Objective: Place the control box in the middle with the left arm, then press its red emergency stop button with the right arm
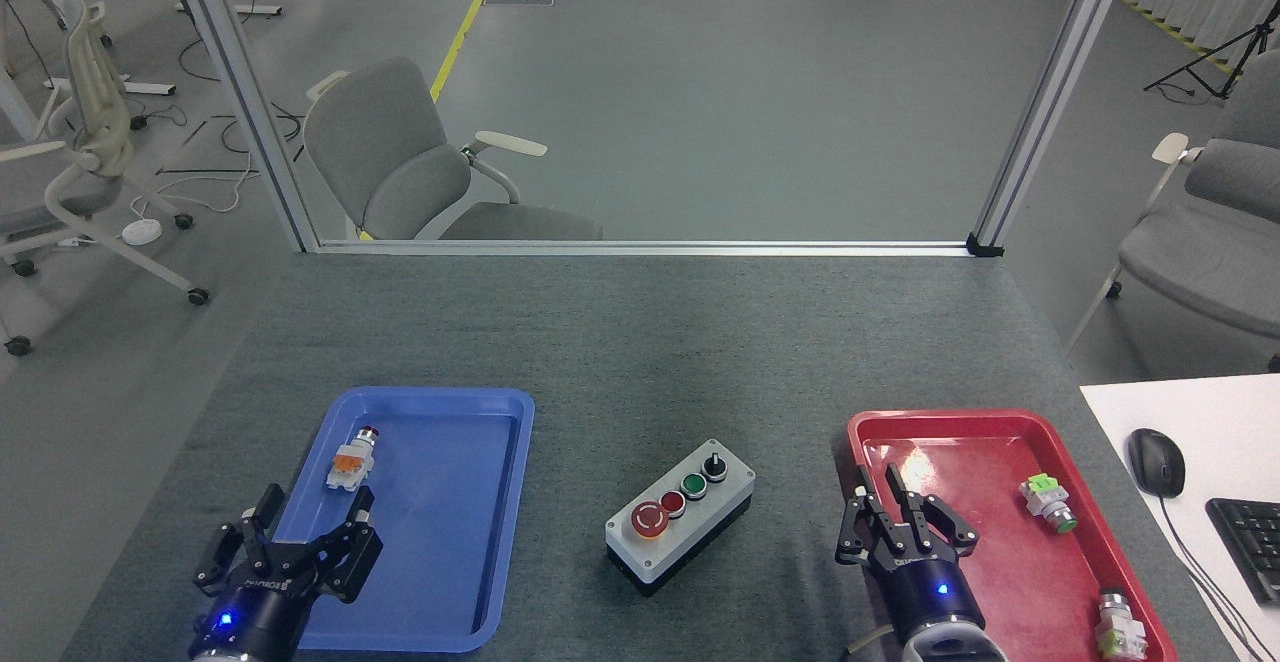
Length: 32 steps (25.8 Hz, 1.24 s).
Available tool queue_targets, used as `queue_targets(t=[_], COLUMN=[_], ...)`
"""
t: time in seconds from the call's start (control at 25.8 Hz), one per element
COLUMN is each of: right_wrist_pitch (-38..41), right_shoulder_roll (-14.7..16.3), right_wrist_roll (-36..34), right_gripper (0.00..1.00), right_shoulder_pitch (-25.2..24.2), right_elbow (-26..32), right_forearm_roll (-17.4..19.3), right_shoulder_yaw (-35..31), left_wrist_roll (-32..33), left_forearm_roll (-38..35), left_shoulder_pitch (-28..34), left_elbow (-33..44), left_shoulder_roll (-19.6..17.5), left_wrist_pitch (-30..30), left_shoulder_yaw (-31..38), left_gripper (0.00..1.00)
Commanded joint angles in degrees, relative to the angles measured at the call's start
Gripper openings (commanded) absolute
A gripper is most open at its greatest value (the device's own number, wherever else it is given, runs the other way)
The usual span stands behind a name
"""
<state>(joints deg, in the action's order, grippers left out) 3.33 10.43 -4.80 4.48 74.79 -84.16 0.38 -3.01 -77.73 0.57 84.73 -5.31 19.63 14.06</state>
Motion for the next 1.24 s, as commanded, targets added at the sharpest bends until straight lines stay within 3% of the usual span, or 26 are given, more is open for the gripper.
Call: queue_targets(t=[0.0, 0.27, 0.74, 1.2], right_wrist_pitch=[-0.2, -0.4, 0.4, 0.2], right_shoulder_roll=[0.2, 0.5, 0.5, 0.4], right_wrist_roll=[0.5, 0.1, 0.2, 0.5], right_gripper=[0.98, 0.98, 0.98, 0.98], right_shoulder_pitch=[-2.2, -2.9, -6.2, -6.9], right_elbow=[1.1, 3.6, 10.8, 11.1], right_forearm_roll=[0.0, 2.1, 2.2, 2.2], right_shoulder_yaw=[-4.7, -6.3, -5.9, -6.2], left_wrist_roll=[0.0, 0.0, -1.2, -0.4], left_forearm_roll=[0.6, 3.4, 10.8, 10.5], left_shoulder_pitch=[0.0, 0.0, 0.0, 0.0], left_elbow=[0.0, 0.0, 0.9, 1.5], left_shoulder_roll=[0.1, 0.3, 0.7, 0.6], left_wrist_pitch=[-0.4, -0.6, 0.1, -0.4], left_shoulder_yaw=[0.1, 0.2, 0.7, 0.5], left_gripper=[0.99, 0.99, 0.99, 0.99])
